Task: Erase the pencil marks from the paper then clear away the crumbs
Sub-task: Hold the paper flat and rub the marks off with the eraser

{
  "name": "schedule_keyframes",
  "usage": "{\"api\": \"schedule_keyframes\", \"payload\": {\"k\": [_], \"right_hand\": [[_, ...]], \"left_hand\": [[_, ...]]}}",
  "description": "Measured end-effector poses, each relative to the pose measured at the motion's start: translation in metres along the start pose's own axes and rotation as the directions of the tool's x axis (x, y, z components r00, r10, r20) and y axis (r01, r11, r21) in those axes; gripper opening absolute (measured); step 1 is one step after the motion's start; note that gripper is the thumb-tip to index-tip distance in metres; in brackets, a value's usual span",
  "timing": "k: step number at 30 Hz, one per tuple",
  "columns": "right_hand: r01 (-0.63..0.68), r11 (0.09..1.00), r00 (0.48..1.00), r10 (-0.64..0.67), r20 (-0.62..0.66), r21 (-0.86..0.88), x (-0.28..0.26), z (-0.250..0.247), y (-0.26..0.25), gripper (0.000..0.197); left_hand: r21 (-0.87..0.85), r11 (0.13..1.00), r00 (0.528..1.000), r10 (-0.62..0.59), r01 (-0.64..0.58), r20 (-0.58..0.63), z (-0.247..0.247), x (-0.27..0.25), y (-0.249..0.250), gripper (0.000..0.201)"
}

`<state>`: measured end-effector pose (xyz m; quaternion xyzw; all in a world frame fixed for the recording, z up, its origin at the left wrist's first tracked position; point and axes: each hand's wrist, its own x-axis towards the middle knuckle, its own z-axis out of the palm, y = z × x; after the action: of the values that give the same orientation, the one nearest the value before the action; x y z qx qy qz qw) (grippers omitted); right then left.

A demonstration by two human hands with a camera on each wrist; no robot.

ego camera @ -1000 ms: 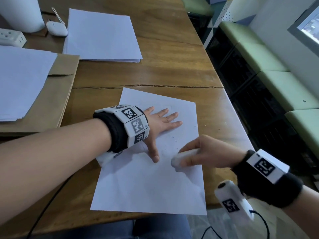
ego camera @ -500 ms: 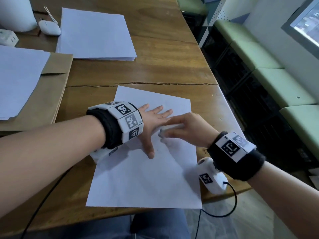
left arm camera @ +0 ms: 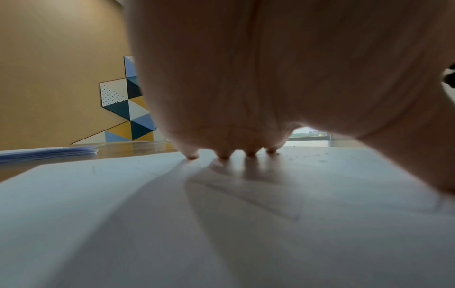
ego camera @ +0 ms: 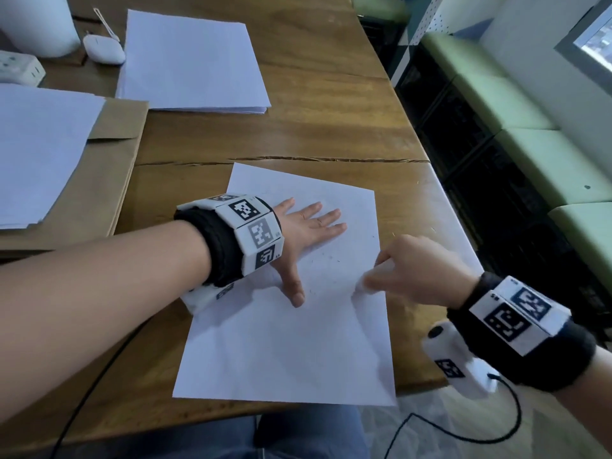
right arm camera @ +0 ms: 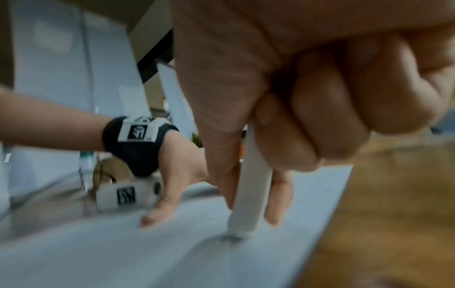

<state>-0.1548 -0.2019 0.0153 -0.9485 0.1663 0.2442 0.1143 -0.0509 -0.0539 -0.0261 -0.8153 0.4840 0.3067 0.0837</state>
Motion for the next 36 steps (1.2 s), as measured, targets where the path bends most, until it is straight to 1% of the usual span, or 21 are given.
{"api": "schedule_keyframes", "payload": {"k": [1,3,6,8,10,12,13,15,17,19,22,24,25,27,28,30,33,34,36], "right_hand": [[-0.022,0.999,0.999,0.020,-0.032,-0.046,-0.001,-0.004,0.001,0.029],[0.008,0.998,0.996,-0.013,-0.085,-0.063,-0.003,0.000,-0.011,0.019],[0.108,0.994,0.992,-0.106,-0.072,0.027,-0.003,0.024,-0.039,0.020],[0.072,0.997,0.996,-0.070,-0.055,0.026,-0.003,0.023,-0.039,0.019],[0.001,0.998,0.999,-0.004,-0.050,-0.064,-0.005,0.011,-0.025,0.021],[-0.042,0.987,0.997,0.032,-0.067,-0.157,-0.005,-0.001,-0.016,0.021],[-0.037,0.989,0.997,0.028,-0.069,-0.144,-0.004,-0.003,-0.019,0.022],[0.023,1.000,0.998,-0.023,-0.054,-0.002,0.002,0.005,-0.033,0.028],[0.068,0.990,0.997,-0.063,-0.042,0.125,0.008,0.019,-0.043,0.037],[0.029,0.992,0.999,-0.027,-0.021,0.126,0.011,0.017,-0.037,0.041],[-0.058,0.998,0.998,0.058,-0.016,0.010,0.010,-0.001,-0.015,0.034],[-0.050,0.998,0.998,0.048,-0.040,-0.035,0.011,-0.005,-0.017,0.029],[-0.017,1.000,0.999,0.017,-0.041,-0.003,0.012,-0.003,-0.024,0.029],[0.052,0.989,0.999,-0.050,-0.019,0.141,0.015,0.011,-0.036,0.037],[0.064,0.980,0.998,-0.062,-0.018,0.188,0.016,0.016,-0.038,0.041],[0.032,0.982,0.999,-0.031,-0.010,0.183,0.020,0.017,-0.029,0.045],[-0.031,0.990,0.997,0.040,-0.062,0.138,0.027,0.002,-0.005,0.043],[-0.016,0.988,0.997,0.028,-0.070,0.155,0.029,-0.003,0.000,0.040],[0.078,0.959,0.994,-0.054,-0.096,0.271,0.033,-0.006,0.002,0.026]], "left_hand": [[0.000,1.000,1.000,-0.001,0.001,0.001,0.000,0.000,0.000,0.131],[0.002,1.000,1.000,-0.002,0.002,0.003,-0.001,0.000,0.000,0.132],[0.004,1.000,1.000,-0.008,0.008,-0.002,0.000,-0.001,0.001,0.131],[-0.003,1.000,1.000,-0.009,0.009,-0.009,0.000,-0.001,0.001,0.130],[-0.002,1.000,1.000,-0.003,0.003,-0.008,-0.001,-0.002,0.002,0.130],[0.001,1.000,1.000,-0.004,0.004,-0.006,-0.001,-0.001,0.001,0.130],[0.001,1.000,1.000,-0.005,0.005,-0.004,-0.001,-0.001,0.001,0.131],[0.001,1.000,1.000,-0.009,0.009,-0.004,-0.001,0.000,0.001,0.132],[0.005,1.000,1.000,-0.012,0.012,-0.008,0.000,0.000,0.001,0.133],[0.009,1.000,1.000,-0.014,0.014,-0.013,0.000,0.000,0.002,0.132],[0.009,1.000,1.000,-0.009,0.009,-0.009,-0.001,-0.001,0.002,0.130],[0.007,1.000,1.000,-0.008,0.008,-0.002,-0.002,-0.001,0.001,0.130],[0.006,1.000,1.000,-0.009,0.009,-0.001,-0.001,-0.001,0.001,0.130],[0.007,1.000,1.000,-0.009,0.009,-0.008,0.000,0.000,0.001,0.131],[0.009,1.000,1.000,-0.008,0.008,-0.014,0.001,0.000,0.001,0.131],[0.004,1.000,1.000,-0.006,0.006,-0.019,0.001,-0.001,0.000,0.130],[-0.007,1.000,1.000,0.001,-0.001,-0.015,0.000,-0.002,0.000,0.129],[-0.007,1.000,1.000,0.002,-0.002,-0.014,0.000,-0.002,0.000,0.129],[-0.012,1.000,1.000,0.003,-0.003,-0.021,0.000,-0.002,-0.001,0.129]]}}
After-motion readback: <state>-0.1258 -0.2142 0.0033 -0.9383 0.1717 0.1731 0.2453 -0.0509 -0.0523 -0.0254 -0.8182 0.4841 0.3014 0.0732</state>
